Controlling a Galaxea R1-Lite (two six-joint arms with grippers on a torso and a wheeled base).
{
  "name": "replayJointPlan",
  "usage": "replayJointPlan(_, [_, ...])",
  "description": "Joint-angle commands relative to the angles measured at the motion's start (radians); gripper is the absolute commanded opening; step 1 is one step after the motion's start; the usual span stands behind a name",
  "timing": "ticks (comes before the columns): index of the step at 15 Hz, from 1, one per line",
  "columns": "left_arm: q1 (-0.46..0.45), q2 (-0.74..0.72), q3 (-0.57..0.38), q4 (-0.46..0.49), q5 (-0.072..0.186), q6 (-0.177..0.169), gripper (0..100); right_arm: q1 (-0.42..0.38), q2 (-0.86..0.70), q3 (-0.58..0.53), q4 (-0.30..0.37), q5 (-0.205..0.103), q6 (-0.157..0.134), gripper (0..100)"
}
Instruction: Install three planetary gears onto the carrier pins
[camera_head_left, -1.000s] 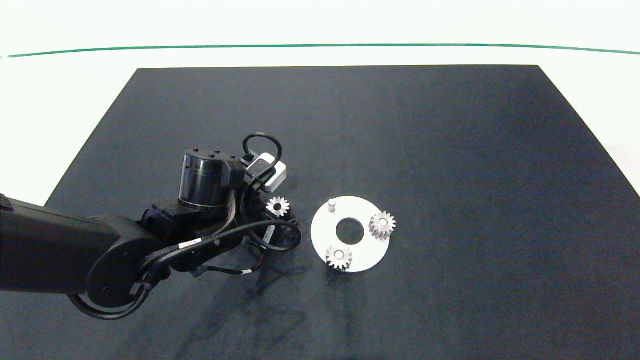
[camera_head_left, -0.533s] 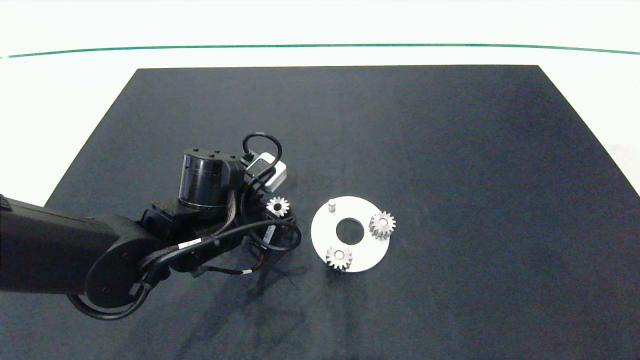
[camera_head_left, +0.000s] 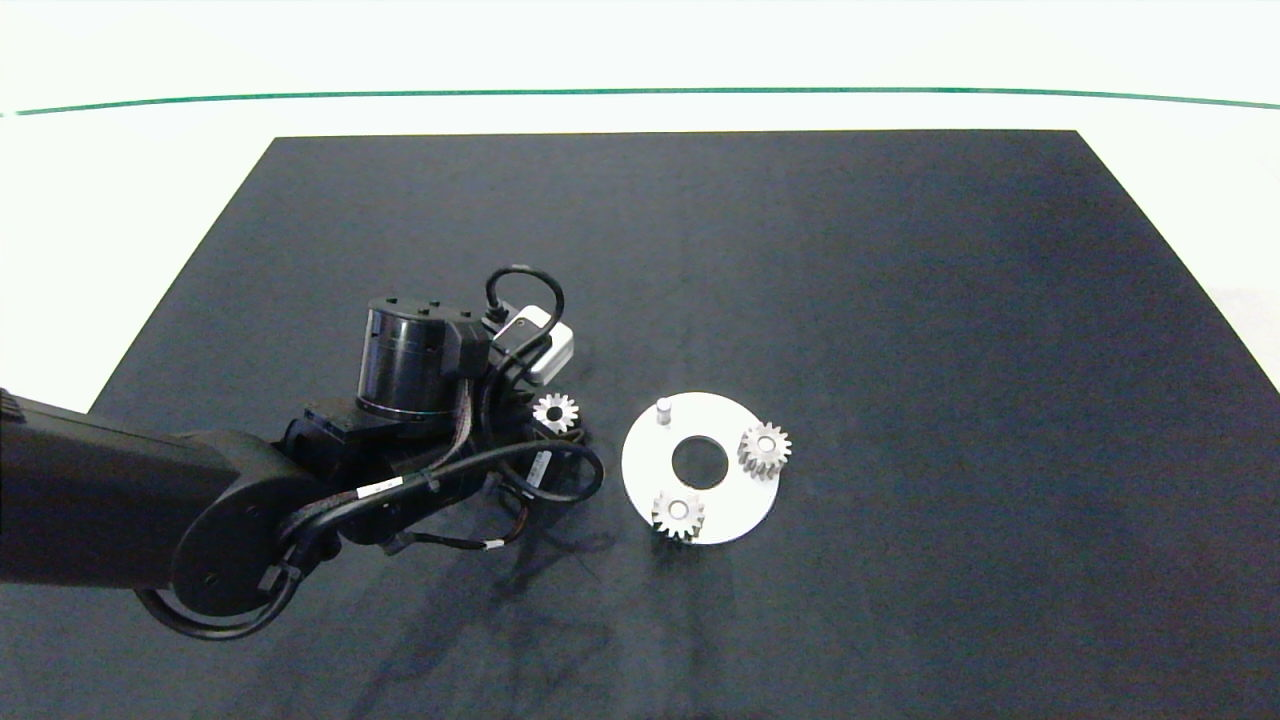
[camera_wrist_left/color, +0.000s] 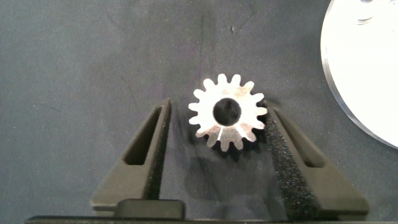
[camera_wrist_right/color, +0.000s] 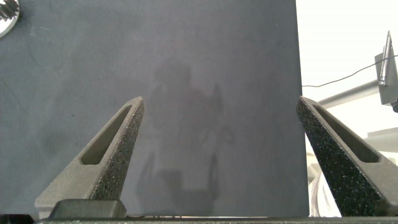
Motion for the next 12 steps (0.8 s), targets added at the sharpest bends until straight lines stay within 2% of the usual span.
replayJointPlan(1, [-0.001,-0.002,0.0,-0.003,0.002,0.002,50,0.0,0.0,-0.002,0.003,-0.002,-0.002,100])
replayJointPlan(12, [-0.003,-0.003,0.011,-0.003,0.002,0.002,28,0.0,0.0,0.0,0.004,0.001,-0.002,100])
